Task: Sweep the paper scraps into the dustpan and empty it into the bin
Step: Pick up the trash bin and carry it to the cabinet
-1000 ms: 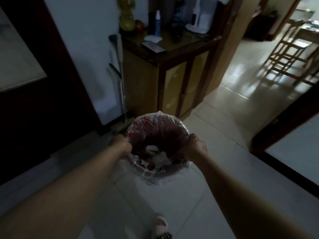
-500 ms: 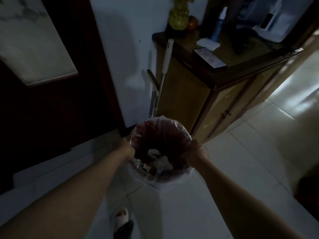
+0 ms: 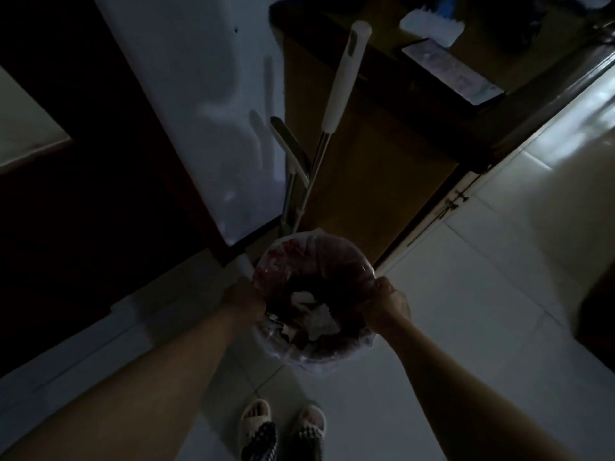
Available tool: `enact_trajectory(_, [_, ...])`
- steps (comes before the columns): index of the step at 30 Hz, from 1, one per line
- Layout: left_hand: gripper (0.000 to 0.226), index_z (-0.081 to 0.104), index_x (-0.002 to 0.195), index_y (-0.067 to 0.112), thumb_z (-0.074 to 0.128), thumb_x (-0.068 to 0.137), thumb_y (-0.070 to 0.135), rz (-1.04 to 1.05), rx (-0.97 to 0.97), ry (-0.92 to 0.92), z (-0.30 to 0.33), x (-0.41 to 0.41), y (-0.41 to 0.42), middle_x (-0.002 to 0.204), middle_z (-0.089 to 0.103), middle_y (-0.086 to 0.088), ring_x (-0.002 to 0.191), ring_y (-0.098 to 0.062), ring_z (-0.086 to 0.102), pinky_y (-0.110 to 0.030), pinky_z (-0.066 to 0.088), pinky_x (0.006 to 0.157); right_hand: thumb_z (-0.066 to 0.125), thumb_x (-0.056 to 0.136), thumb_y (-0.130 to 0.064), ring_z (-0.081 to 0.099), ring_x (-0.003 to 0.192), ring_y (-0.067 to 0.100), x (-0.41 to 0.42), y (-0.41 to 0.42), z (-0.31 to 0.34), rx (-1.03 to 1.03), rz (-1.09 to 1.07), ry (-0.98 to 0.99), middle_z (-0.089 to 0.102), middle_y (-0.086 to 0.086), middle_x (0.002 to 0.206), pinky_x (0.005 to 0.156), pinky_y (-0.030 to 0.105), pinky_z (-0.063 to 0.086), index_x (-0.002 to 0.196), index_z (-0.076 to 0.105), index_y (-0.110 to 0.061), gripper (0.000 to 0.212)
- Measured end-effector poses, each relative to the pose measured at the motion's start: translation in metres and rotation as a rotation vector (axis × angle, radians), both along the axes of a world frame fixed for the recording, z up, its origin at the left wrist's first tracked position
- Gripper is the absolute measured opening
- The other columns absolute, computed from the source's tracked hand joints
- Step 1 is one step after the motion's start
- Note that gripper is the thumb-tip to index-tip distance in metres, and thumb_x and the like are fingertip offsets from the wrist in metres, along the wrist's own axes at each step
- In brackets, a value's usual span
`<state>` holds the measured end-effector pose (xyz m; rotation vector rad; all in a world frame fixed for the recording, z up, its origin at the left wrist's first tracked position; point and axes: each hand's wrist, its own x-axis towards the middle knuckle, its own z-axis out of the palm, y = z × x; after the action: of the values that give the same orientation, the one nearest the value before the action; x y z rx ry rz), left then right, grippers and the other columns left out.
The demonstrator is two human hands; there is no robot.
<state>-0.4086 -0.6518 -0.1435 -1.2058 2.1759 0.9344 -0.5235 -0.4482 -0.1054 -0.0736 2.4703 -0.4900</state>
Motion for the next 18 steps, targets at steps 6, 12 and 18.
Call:
enact_trajectory(6, [0.040,0.048,0.136,0.003,0.040,0.100,0.021,-0.220,-0.103,-0.067,-0.049,-0.023,0.001,0.143,0.041,-0.017,0.132,-0.030,0.040,-0.028,0.033,0.107,0.052,0.089,-0.016,0.058,0.102,0.034,-0.026,-0.001,-0.049,-0.001,-0.030,-0.033,0.057,0.018,0.118,0.069,0.031,0.043,0.134,0.044,-0.013,0.045])
enact_trajectory(12, [0.039,0.052,0.133,0.004,0.042,0.100,0.021,-0.417,-0.110,-0.156,-0.120,-0.046,0.001,0.139,0.046,-0.016,0.131,-0.032,0.039,-0.031,0.037,0.104,0.052,0.090,-0.015,0.049,0.082,0.023,-0.045,-0.001,-0.120,0.038,-0.024,-0.034,0.060,0.015,0.113,0.067,0.031,0.041,0.123,0.048,-0.010,0.034])
enact_trajectory(18, [0.043,0.046,0.134,0.000,0.051,0.097,0.022,-0.264,-0.077,-0.108,-0.206,-0.068,-0.008,0.137,0.045,-0.017,0.125,-0.030,0.047,-0.028,0.042,0.097,0.047,0.093,-0.017,0.052,0.074,0.018,-0.051,-0.006,-0.209,-0.002,-0.116,-0.053,0.048,0.003,0.086,0.063,0.033,0.047,0.122,0.048,-0.010,0.031])
